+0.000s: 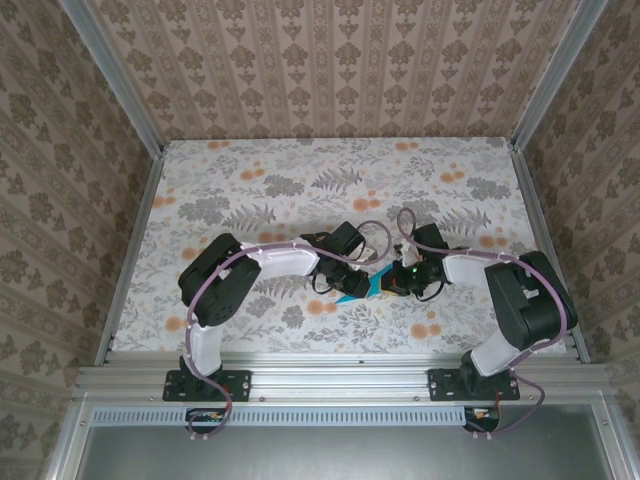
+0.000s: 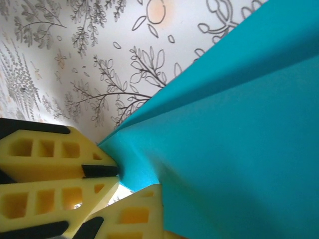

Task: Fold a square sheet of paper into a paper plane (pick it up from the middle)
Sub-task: Fold the wing for the fifth time at the center of the table.

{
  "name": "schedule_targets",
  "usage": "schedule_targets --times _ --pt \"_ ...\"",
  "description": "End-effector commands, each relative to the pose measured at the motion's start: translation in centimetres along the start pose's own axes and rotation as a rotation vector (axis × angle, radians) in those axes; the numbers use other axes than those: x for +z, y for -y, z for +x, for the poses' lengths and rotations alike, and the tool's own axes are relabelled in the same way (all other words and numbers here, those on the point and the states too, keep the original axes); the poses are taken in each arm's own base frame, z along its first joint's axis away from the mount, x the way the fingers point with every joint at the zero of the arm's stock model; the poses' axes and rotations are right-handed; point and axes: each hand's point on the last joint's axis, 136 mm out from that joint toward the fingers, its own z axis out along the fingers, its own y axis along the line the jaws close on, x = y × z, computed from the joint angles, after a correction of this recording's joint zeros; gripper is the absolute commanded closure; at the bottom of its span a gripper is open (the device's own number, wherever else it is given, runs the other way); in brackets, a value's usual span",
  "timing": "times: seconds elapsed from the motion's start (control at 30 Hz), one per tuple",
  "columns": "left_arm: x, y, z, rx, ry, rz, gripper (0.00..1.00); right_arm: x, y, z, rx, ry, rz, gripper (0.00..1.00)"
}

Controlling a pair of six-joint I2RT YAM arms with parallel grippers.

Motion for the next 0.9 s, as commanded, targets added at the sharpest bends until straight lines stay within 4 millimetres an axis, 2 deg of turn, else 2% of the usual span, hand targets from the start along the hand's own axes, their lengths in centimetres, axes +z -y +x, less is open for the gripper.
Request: schedule_targets --times 0.0,0.3,0.87 --pt "-1.2 0.4 0.6 -0.01 -0.005 -0.002 0.83 0.2 1.5 0.2 0.003 -0.019 0.081 0.99" --pt "-2.7 0.0 0.4 -0.03 0.021 -0.012 0.86 0.4 2.6 0.4 0.003 -0.034 0.13 0.99" --pt "-0.6 -1.5 2.5 -0.058 -0.056 -0.022 0.92 0.3 2.6 0.4 -0.003 -0.038 0.141 0.99"
